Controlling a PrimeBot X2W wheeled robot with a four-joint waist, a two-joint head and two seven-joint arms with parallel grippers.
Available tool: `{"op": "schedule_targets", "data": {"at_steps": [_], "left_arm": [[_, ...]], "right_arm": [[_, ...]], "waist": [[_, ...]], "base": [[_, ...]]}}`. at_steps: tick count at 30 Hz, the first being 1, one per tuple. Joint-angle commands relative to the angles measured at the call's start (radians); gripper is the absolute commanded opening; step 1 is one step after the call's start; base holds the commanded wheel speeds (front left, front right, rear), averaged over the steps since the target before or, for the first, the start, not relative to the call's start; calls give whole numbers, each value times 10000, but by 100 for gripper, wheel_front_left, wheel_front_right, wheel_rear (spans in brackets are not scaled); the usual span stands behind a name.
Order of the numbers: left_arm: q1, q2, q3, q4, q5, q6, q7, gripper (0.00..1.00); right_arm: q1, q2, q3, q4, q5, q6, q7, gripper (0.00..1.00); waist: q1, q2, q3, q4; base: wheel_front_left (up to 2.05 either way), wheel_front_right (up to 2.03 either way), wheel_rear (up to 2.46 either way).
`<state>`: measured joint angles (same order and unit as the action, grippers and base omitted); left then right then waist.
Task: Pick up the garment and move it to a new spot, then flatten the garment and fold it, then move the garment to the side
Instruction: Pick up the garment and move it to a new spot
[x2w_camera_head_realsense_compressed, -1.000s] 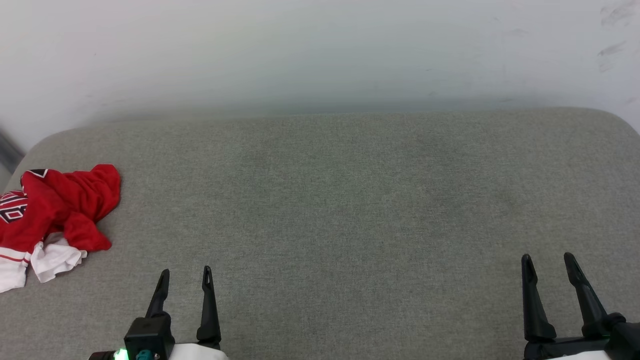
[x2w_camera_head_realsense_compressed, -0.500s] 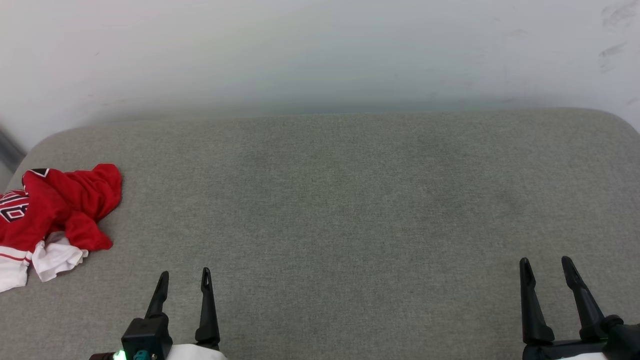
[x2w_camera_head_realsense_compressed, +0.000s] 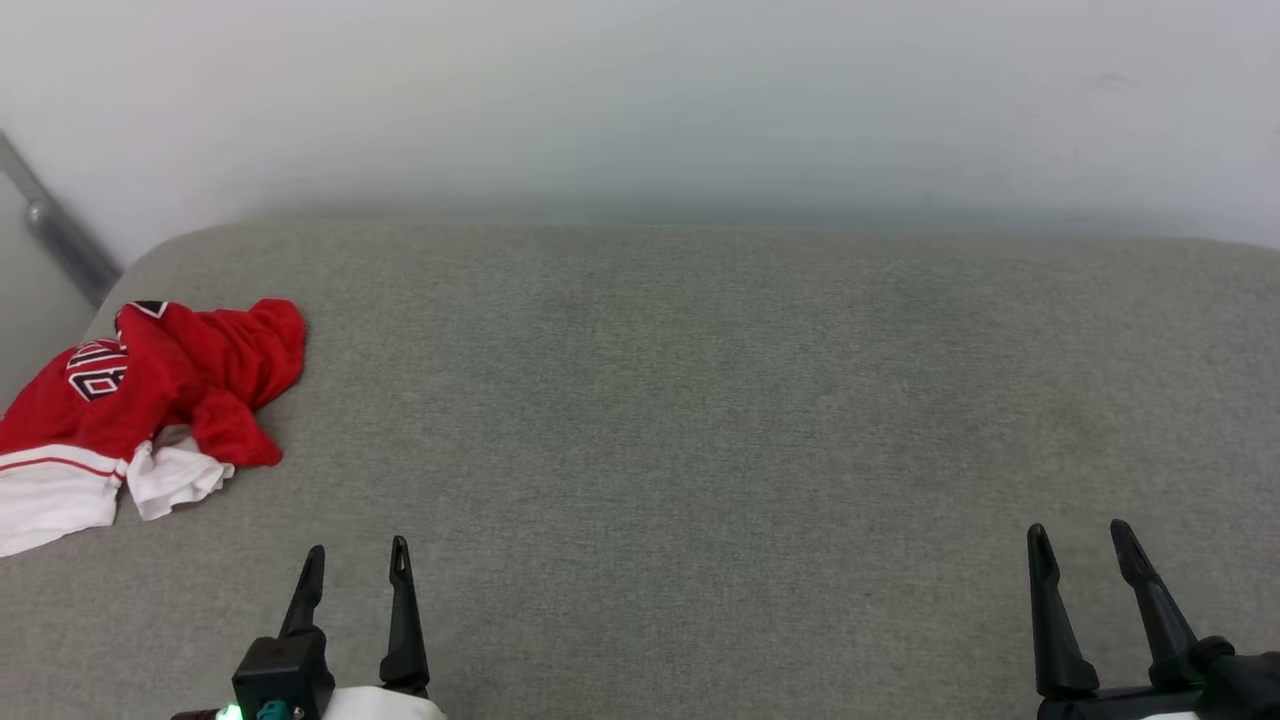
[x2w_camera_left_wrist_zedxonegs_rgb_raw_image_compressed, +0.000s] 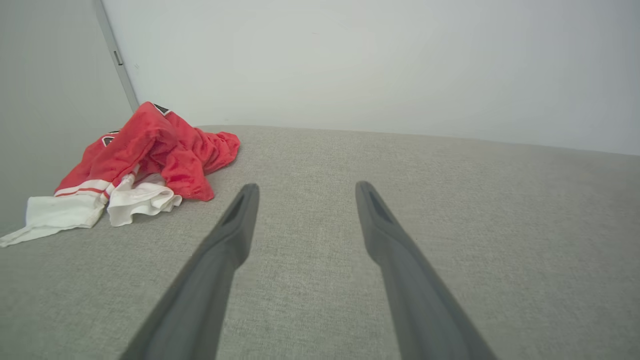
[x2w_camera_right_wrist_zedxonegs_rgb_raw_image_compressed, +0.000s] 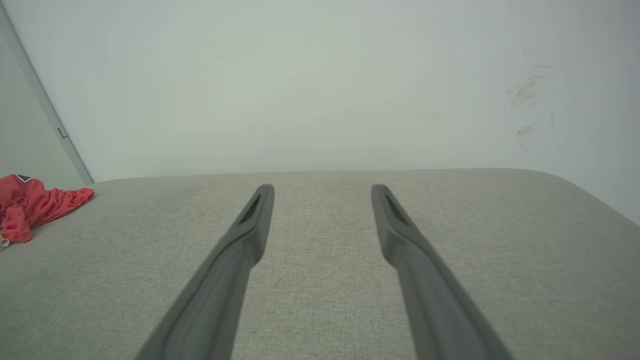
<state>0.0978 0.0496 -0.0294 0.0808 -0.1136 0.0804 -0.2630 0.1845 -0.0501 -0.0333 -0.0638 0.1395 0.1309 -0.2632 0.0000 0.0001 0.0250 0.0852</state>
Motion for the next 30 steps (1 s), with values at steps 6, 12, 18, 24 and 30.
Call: {"op": "schedule_targets", "data": {"at_steps": [6,12,18,24,30], "left_arm": [[-21,11,36,-50,-10,104,-28,100],[33,12,180,-122,-54,305,-28,100],[95,9,352,-162,-103,409,-28,100],[145,11,550,-174,-152,398,-28,100],[179,9,573,-207,-167,429,-28,100]], "right_arm": [[83,-1,2,-46,-123,-3,-23,100],[106,-1,56,-80,-202,-3,-25,100],[137,-1,107,-78,-269,-3,-23,100],[167,-1,174,-73,-271,-3,-23,100],[187,-1,232,-62,-285,-3,-23,100]], "waist": [[0,-1,57,770],[0,-1,93,1526],[0,-1,72,2316],[0,-1,17,3052],[0,-1,-13,3644]], "base": [[0,0,0],[0,0,0],[0,0,0],[0,0,0],[0,0,0]]}}
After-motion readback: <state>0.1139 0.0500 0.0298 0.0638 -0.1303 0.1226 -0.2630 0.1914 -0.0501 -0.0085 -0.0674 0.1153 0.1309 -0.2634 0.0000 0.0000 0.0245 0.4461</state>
